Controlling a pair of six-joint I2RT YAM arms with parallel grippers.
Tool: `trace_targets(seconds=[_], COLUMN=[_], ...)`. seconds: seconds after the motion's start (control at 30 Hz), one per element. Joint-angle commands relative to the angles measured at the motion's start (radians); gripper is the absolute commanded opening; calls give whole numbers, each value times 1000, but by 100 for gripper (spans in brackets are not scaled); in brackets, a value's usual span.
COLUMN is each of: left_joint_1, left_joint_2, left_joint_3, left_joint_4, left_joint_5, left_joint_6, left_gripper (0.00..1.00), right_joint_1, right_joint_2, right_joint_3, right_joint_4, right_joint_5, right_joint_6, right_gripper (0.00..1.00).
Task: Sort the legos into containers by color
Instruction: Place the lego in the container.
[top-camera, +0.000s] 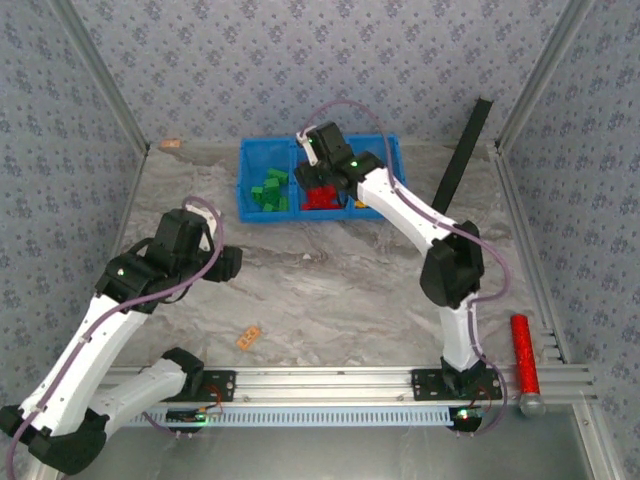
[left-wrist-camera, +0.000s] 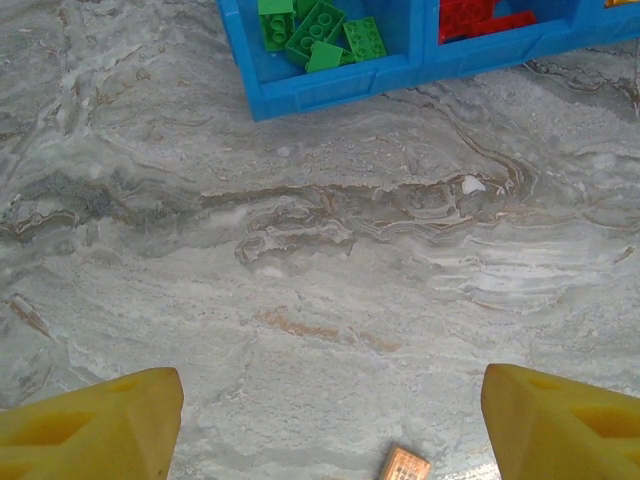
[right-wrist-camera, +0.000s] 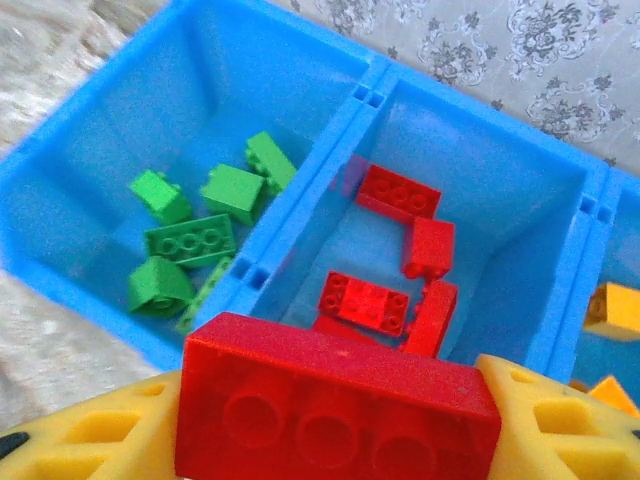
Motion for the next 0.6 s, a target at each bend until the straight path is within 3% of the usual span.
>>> trace_targets(seconds=[0.0,0.2,0.57], left_joint_1=[3,3,3], left_joint_2=[-24,-66,-71], left_joint_3=[64,74,57], left_joint_4=[-51,-109,-121], left_joint_5=[-22,-26,8], left_joint_6=[19,8,-18], left_gripper=[78,79,79], right_joint_1=[-20,-66,-107], right_joint_2=[118,277,402], right_joint_3=[88,236,340], right_joint_4=[-38,-39,-67], right_joint_5=[20,-43,-42], right_joint_6=[-120,-66,-47], right_gripper=[50,51,51])
